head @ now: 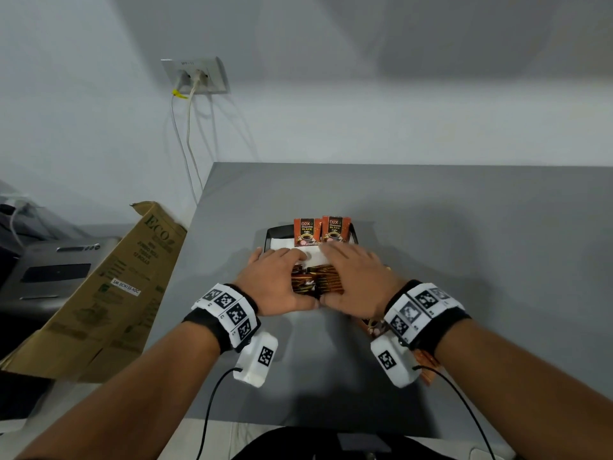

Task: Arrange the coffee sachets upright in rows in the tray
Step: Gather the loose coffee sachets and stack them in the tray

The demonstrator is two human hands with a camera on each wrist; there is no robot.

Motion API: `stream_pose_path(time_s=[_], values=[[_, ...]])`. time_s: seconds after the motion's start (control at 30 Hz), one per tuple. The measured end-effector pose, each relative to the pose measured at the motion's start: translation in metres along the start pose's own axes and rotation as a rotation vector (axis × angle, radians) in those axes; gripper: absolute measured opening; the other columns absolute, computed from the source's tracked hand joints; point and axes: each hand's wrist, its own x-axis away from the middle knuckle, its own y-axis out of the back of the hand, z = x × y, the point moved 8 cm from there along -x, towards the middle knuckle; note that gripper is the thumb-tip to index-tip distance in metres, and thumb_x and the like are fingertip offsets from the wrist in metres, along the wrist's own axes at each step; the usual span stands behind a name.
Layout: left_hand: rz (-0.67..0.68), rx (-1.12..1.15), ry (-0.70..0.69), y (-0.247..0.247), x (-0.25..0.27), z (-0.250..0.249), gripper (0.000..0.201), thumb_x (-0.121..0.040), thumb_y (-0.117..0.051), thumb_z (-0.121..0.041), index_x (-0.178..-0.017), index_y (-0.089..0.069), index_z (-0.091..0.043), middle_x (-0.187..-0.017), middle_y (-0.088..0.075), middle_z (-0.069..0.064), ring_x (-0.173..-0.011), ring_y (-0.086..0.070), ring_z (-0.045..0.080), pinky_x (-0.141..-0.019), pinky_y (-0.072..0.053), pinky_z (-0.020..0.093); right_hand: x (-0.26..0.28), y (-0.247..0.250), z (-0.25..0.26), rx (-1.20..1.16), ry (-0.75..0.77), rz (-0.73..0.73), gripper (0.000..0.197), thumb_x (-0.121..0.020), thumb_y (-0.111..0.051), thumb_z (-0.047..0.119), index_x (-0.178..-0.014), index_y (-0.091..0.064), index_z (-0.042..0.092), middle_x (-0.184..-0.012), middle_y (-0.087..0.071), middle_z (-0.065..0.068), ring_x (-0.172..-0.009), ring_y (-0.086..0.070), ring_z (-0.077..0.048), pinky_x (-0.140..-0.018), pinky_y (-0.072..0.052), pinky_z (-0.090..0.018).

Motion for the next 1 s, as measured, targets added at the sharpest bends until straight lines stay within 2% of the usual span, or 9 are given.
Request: stream_pose_path(time_s=[0.1,0.17,0.23,0.37,0.47,0.57,0.73,0.83,1.0], values=[[-0.054,0.061,-0.026,0.009,-0.001,-0.006,0.084,-0.068,-0.046,-0.083,-0.136,-0.045,-0.033,-0.139,-0.054,-0.008,-0.129,-0.048,0.017,-0.117,-0.023,0.048,0.012,0.039,-0.050,-0.267,-0.180,-0.193,0.068,-0.091,-0.060,0.037,-0.151,-0.033,0.018,-0.155,-0.036,-0.003,-0.142,-0.031,-0.023,-0.114,-0.025,-0.035],[-0.105,0.096,-0.046,0.014,-0.004,-0.015,0.075,-0.074,-0.044,-0.077,-0.133,-0.048,-0.030,-0.137,-0.056,-0.007,-0.129,-0.048,0.017,-0.116,-0.024,0.049,0.021,0.046,-0.103,-0.227,-0.396,-0.203,0.057,-0.091,-0.059,0.036,-0.142,-0.046,0.012,-0.146,-0.048,-0.010,-0.132,-0.045,-0.026,-0.108,-0.036,-0.036],[-0.215,0.129,-0.075,0.021,-0.006,-0.030,0.060,-0.080,-0.046,-0.066,-0.125,-0.055,-0.027,-0.125,-0.062,-0.006,-0.119,-0.053,0.018,-0.109,-0.033,0.047,0.029,0.033,-0.132,-0.143,-0.527,-0.099,0.046,-0.090,-0.060,0.040,-0.125,-0.058,0.010,-0.125,-0.062,-0.014,-0.109,-0.058,-0.029,-0.090,-0.047,-0.034],[-0.372,0.150,-0.188,0.025,-0.005,-0.081,0.025,-0.084,-0.053,-0.035,-0.100,-0.064,-0.020,-0.089,-0.063,-0.007,-0.088,-0.053,0.017,-0.086,-0.040,0.039,0.030,0.000,-0.132,-0.132,-0.523,-0.013,0.026,-0.090,-0.062,0.040,-0.086,-0.063,0.014,-0.073,-0.060,-0.002,-0.069,-0.058,-0.021,-0.051,-0.035,-0.023],[-0.245,-0.018,-0.250,0.002,-0.011,-0.119,0.013,-0.083,-0.052,-0.027,-0.090,-0.061,-0.020,-0.078,-0.060,-0.006,-0.083,-0.050,0.017,-0.085,-0.037,0.036,0.022,-0.018,-0.135,-0.149,-0.503,-0.036,0.024,-0.086,-0.072,0.037,-0.092,-0.065,0.015,-0.082,-0.066,0.000,-0.072,-0.060,-0.018,-0.059,-0.040,-0.023],[-0.111,-0.187,-0.273,-0.022,-0.023,-0.143,0.013,-0.080,-0.052,-0.025,-0.090,-0.058,-0.019,-0.084,-0.062,-0.002,-0.091,-0.053,0.021,-0.094,-0.036,0.036,0.018,-0.022,-0.149,-0.218,-0.507,-0.045,0.020,-0.080,-0.078,0.030,-0.088,-0.065,0.016,-0.084,-0.065,-0.001,-0.080,-0.065,-0.024,-0.066,-0.040,-0.025],[-0.007,-0.342,-0.216,-0.046,-0.056,-0.173,0.023,-0.085,-0.053,-0.037,-0.099,-0.061,-0.021,-0.104,-0.068,0.002,-0.112,-0.053,0.025,-0.113,-0.021,0.044,0.053,0.010,-0.175,-0.418,-0.548,-0.205,0.032,-0.078,-0.075,0.011,-0.055,-0.055,0.020,-0.053,-0.054,0.007,-0.055,-0.055,-0.014,-0.041,-0.030,-0.011],[0.071,-0.387,-0.164,-0.066,-0.077,-0.182,0.040,-0.089,-0.050,-0.049,-0.112,-0.059,-0.017,-0.116,-0.066,0.008,-0.120,-0.049,0.030,-0.114,-0.017,0.049,0.083,0.029,-0.190,-0.494,-0.564,-0.295,0.020,-0.075,-0.078,0.013,-0.064,-0.062,0.018,-0.061,-0.062,0.001,-0.060,-0.060,-0.017,-0.050,-0.038,-0.023],[0.174,-0.351,-0.077,-0.088,-0.098,-0.184,0.054,-0.090,-0.060,-0.043,-0.132,-0.046,-0.013,-0.136,-0.055,0.011,-0.128,-0.048,0.031,-0.112,-0.028,0.046,0.114,0.021,-0.211,-0.576,-0.609,-0.244,0.011,-0.075,-0.074,0.006,-0.079,-0.067,0.013,-0.077,-0.072,-0.008,-0.075,-0.070,-0.024,-0.073,-0.060,-0.042]])
